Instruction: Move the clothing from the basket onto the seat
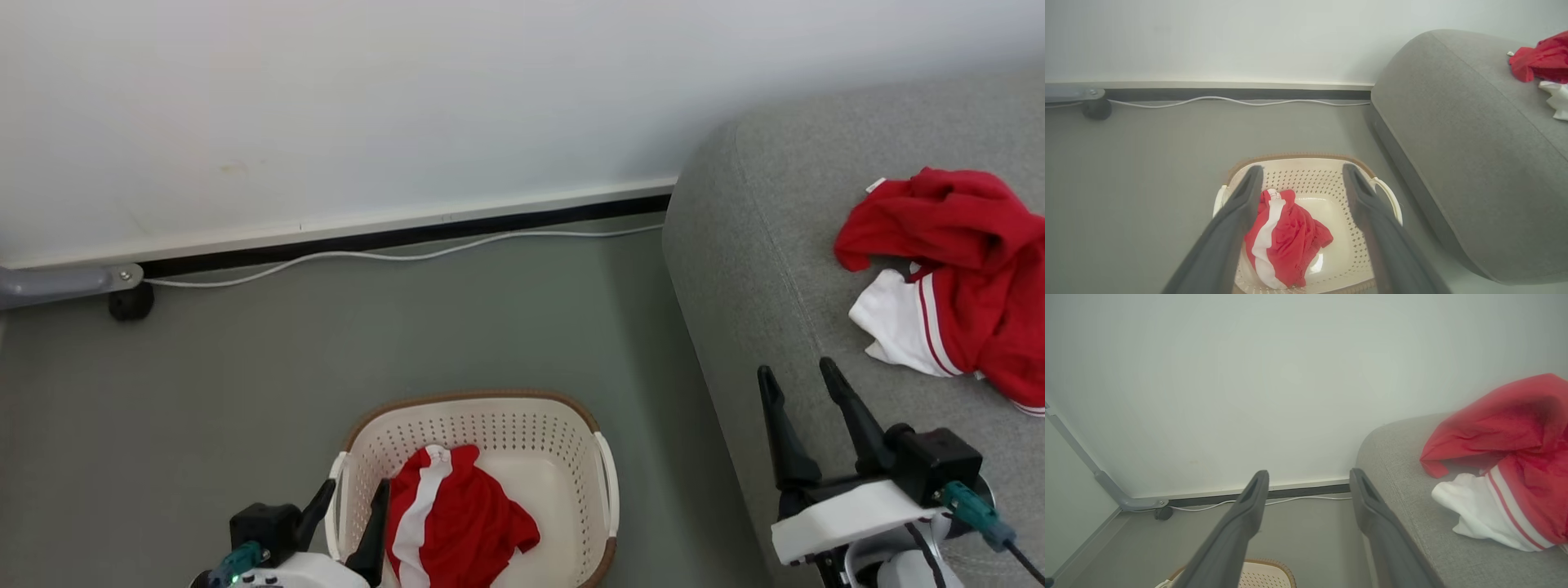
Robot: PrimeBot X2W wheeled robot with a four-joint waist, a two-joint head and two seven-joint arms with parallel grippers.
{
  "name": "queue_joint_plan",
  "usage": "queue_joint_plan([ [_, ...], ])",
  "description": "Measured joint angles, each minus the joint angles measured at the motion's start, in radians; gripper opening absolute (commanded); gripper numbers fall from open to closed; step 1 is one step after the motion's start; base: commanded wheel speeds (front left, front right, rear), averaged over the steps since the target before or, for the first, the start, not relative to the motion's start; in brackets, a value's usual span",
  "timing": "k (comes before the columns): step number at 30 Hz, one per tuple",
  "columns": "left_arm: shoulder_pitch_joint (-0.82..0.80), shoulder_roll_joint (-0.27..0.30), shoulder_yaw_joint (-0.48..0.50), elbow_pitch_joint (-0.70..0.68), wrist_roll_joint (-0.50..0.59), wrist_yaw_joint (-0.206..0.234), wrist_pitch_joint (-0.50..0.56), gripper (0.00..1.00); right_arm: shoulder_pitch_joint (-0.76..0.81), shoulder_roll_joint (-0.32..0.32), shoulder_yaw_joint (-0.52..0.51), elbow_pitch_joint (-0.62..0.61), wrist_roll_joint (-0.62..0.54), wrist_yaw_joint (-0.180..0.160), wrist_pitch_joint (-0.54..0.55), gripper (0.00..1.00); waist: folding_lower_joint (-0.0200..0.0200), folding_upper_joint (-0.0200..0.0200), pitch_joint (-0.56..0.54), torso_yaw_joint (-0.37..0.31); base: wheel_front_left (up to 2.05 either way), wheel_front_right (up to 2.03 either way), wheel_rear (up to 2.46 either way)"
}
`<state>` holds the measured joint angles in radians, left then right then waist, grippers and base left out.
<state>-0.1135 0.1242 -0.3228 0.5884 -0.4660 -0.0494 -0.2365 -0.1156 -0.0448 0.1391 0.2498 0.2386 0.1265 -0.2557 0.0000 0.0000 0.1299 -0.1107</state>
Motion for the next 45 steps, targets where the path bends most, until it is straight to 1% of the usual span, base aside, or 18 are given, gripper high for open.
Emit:
queue_joint_plan([
  [4,-0.108,-0.013,-0.023,0.095,0.007,-0.023,0.001,1.0,-0.052,0.0,-0.006,-0.029,0.0,0.0,0.0,1.0,0.0,0.0,0.077,-0.015,0.0,0.0,0.0],
  [6,-0.136,-0.017,-0.03,0.121,0.008,-0.03,0.005,1.0,-0.065,0.0,-0.008,-0.038,-0.001,0.0,0.0,1.0,0.0,0.0,0.097,-0.018,0.0,0.0,0.0],
  [13,-0.34,-0.045,-0.083,0.341,0.007,-0.065,0.044,1.0,-0.175,0.0,-0.03,-0.09,-0.011,0.0,0.0,1.0,0.0,0.0,0.252,-0.033,0.0,0.0,0.0],
  [19,-0.499,-0.058,-0.145,0.523,0.027,-0.074,0.099,1.0,-0.254,-0.001,-0.036,-0.137,-0.025,0.0,0.0,1.0,0.0,0.0,0.384,-0.048,0.0,0.0,0.0],
  [21,-0.542,-0.063,-0.165,0.577,0.034,-0.074,0.133,1.0,-0.272,-0.001,-0.035,-0.148,-0.028,0.0,0.0,1.0,0.0,0.0,0.423,-0.055,0.0,0.0,0.0],
  [26,-0.629,-0.069,-0.194,0.659,0.054,-0.072,0.187,1.0,-0.3,-0.002,-0.016,-0.166,-0.028,0.0,0.0,1.0,0.0,-0.0001,0.506,-0.077,0.0,0.0,0.0],
  [28,-0.661,-0.067,-0.206,0.675,0.066,-0.057,0.217,1.0,-0.313,-0.002,0.003,-0.171,-0.028,0.0,0.0,1.0,0.0,0.0,0.535,-0.086,0.0,0.0,0.0],
  [31,-0.7,-0.062,-0.216,0.688,0.076,-0.024,0.259,1.0,-0.332,-0.002,0.023,-0.179,-0.028,0.0,0.0,1.0,0.0,0.0,0.578,-0.098,0.0,0.0,0.0],
  [35,-0.751,-0.045,-0.237,0.698,0.106,0.035,0.317,1.0,-0.358,-0.002,0.039,-0.187,-0.022,0.0,0.0,1.0,0.0,0.0,0.631,-0.114,0.0,0.0,0.0],
  [38,-0.786,-0.038,-0.241,0.703,0.108,0.08,0.327,1.0,-0.372,-0.002,0.049,-0.196,-0.018,0.0,0.0,1.0,0.0,0.0,0.664,-0.126,0.0,0.0,0.0],
  [42,-0.831,-0.035,-0.249,0.704,0.116,0.095,0.351,1.0,-0.386,-0.003,0.06,-0.2,-0.018,0.0,0.0,1.0,0.0,0.0,0.703,-0.142,0.0,0.0,0.0],
  [45,-0.854,-0.019,-0.254,0.704,0.116,0.096,0.371,1.0,-0.405,-0.003,0.074,-0.206,-0.018,0.0,0.0,1.0,0.0,0.0,0.732,-0.153,0.0,0.0,0.0],
])
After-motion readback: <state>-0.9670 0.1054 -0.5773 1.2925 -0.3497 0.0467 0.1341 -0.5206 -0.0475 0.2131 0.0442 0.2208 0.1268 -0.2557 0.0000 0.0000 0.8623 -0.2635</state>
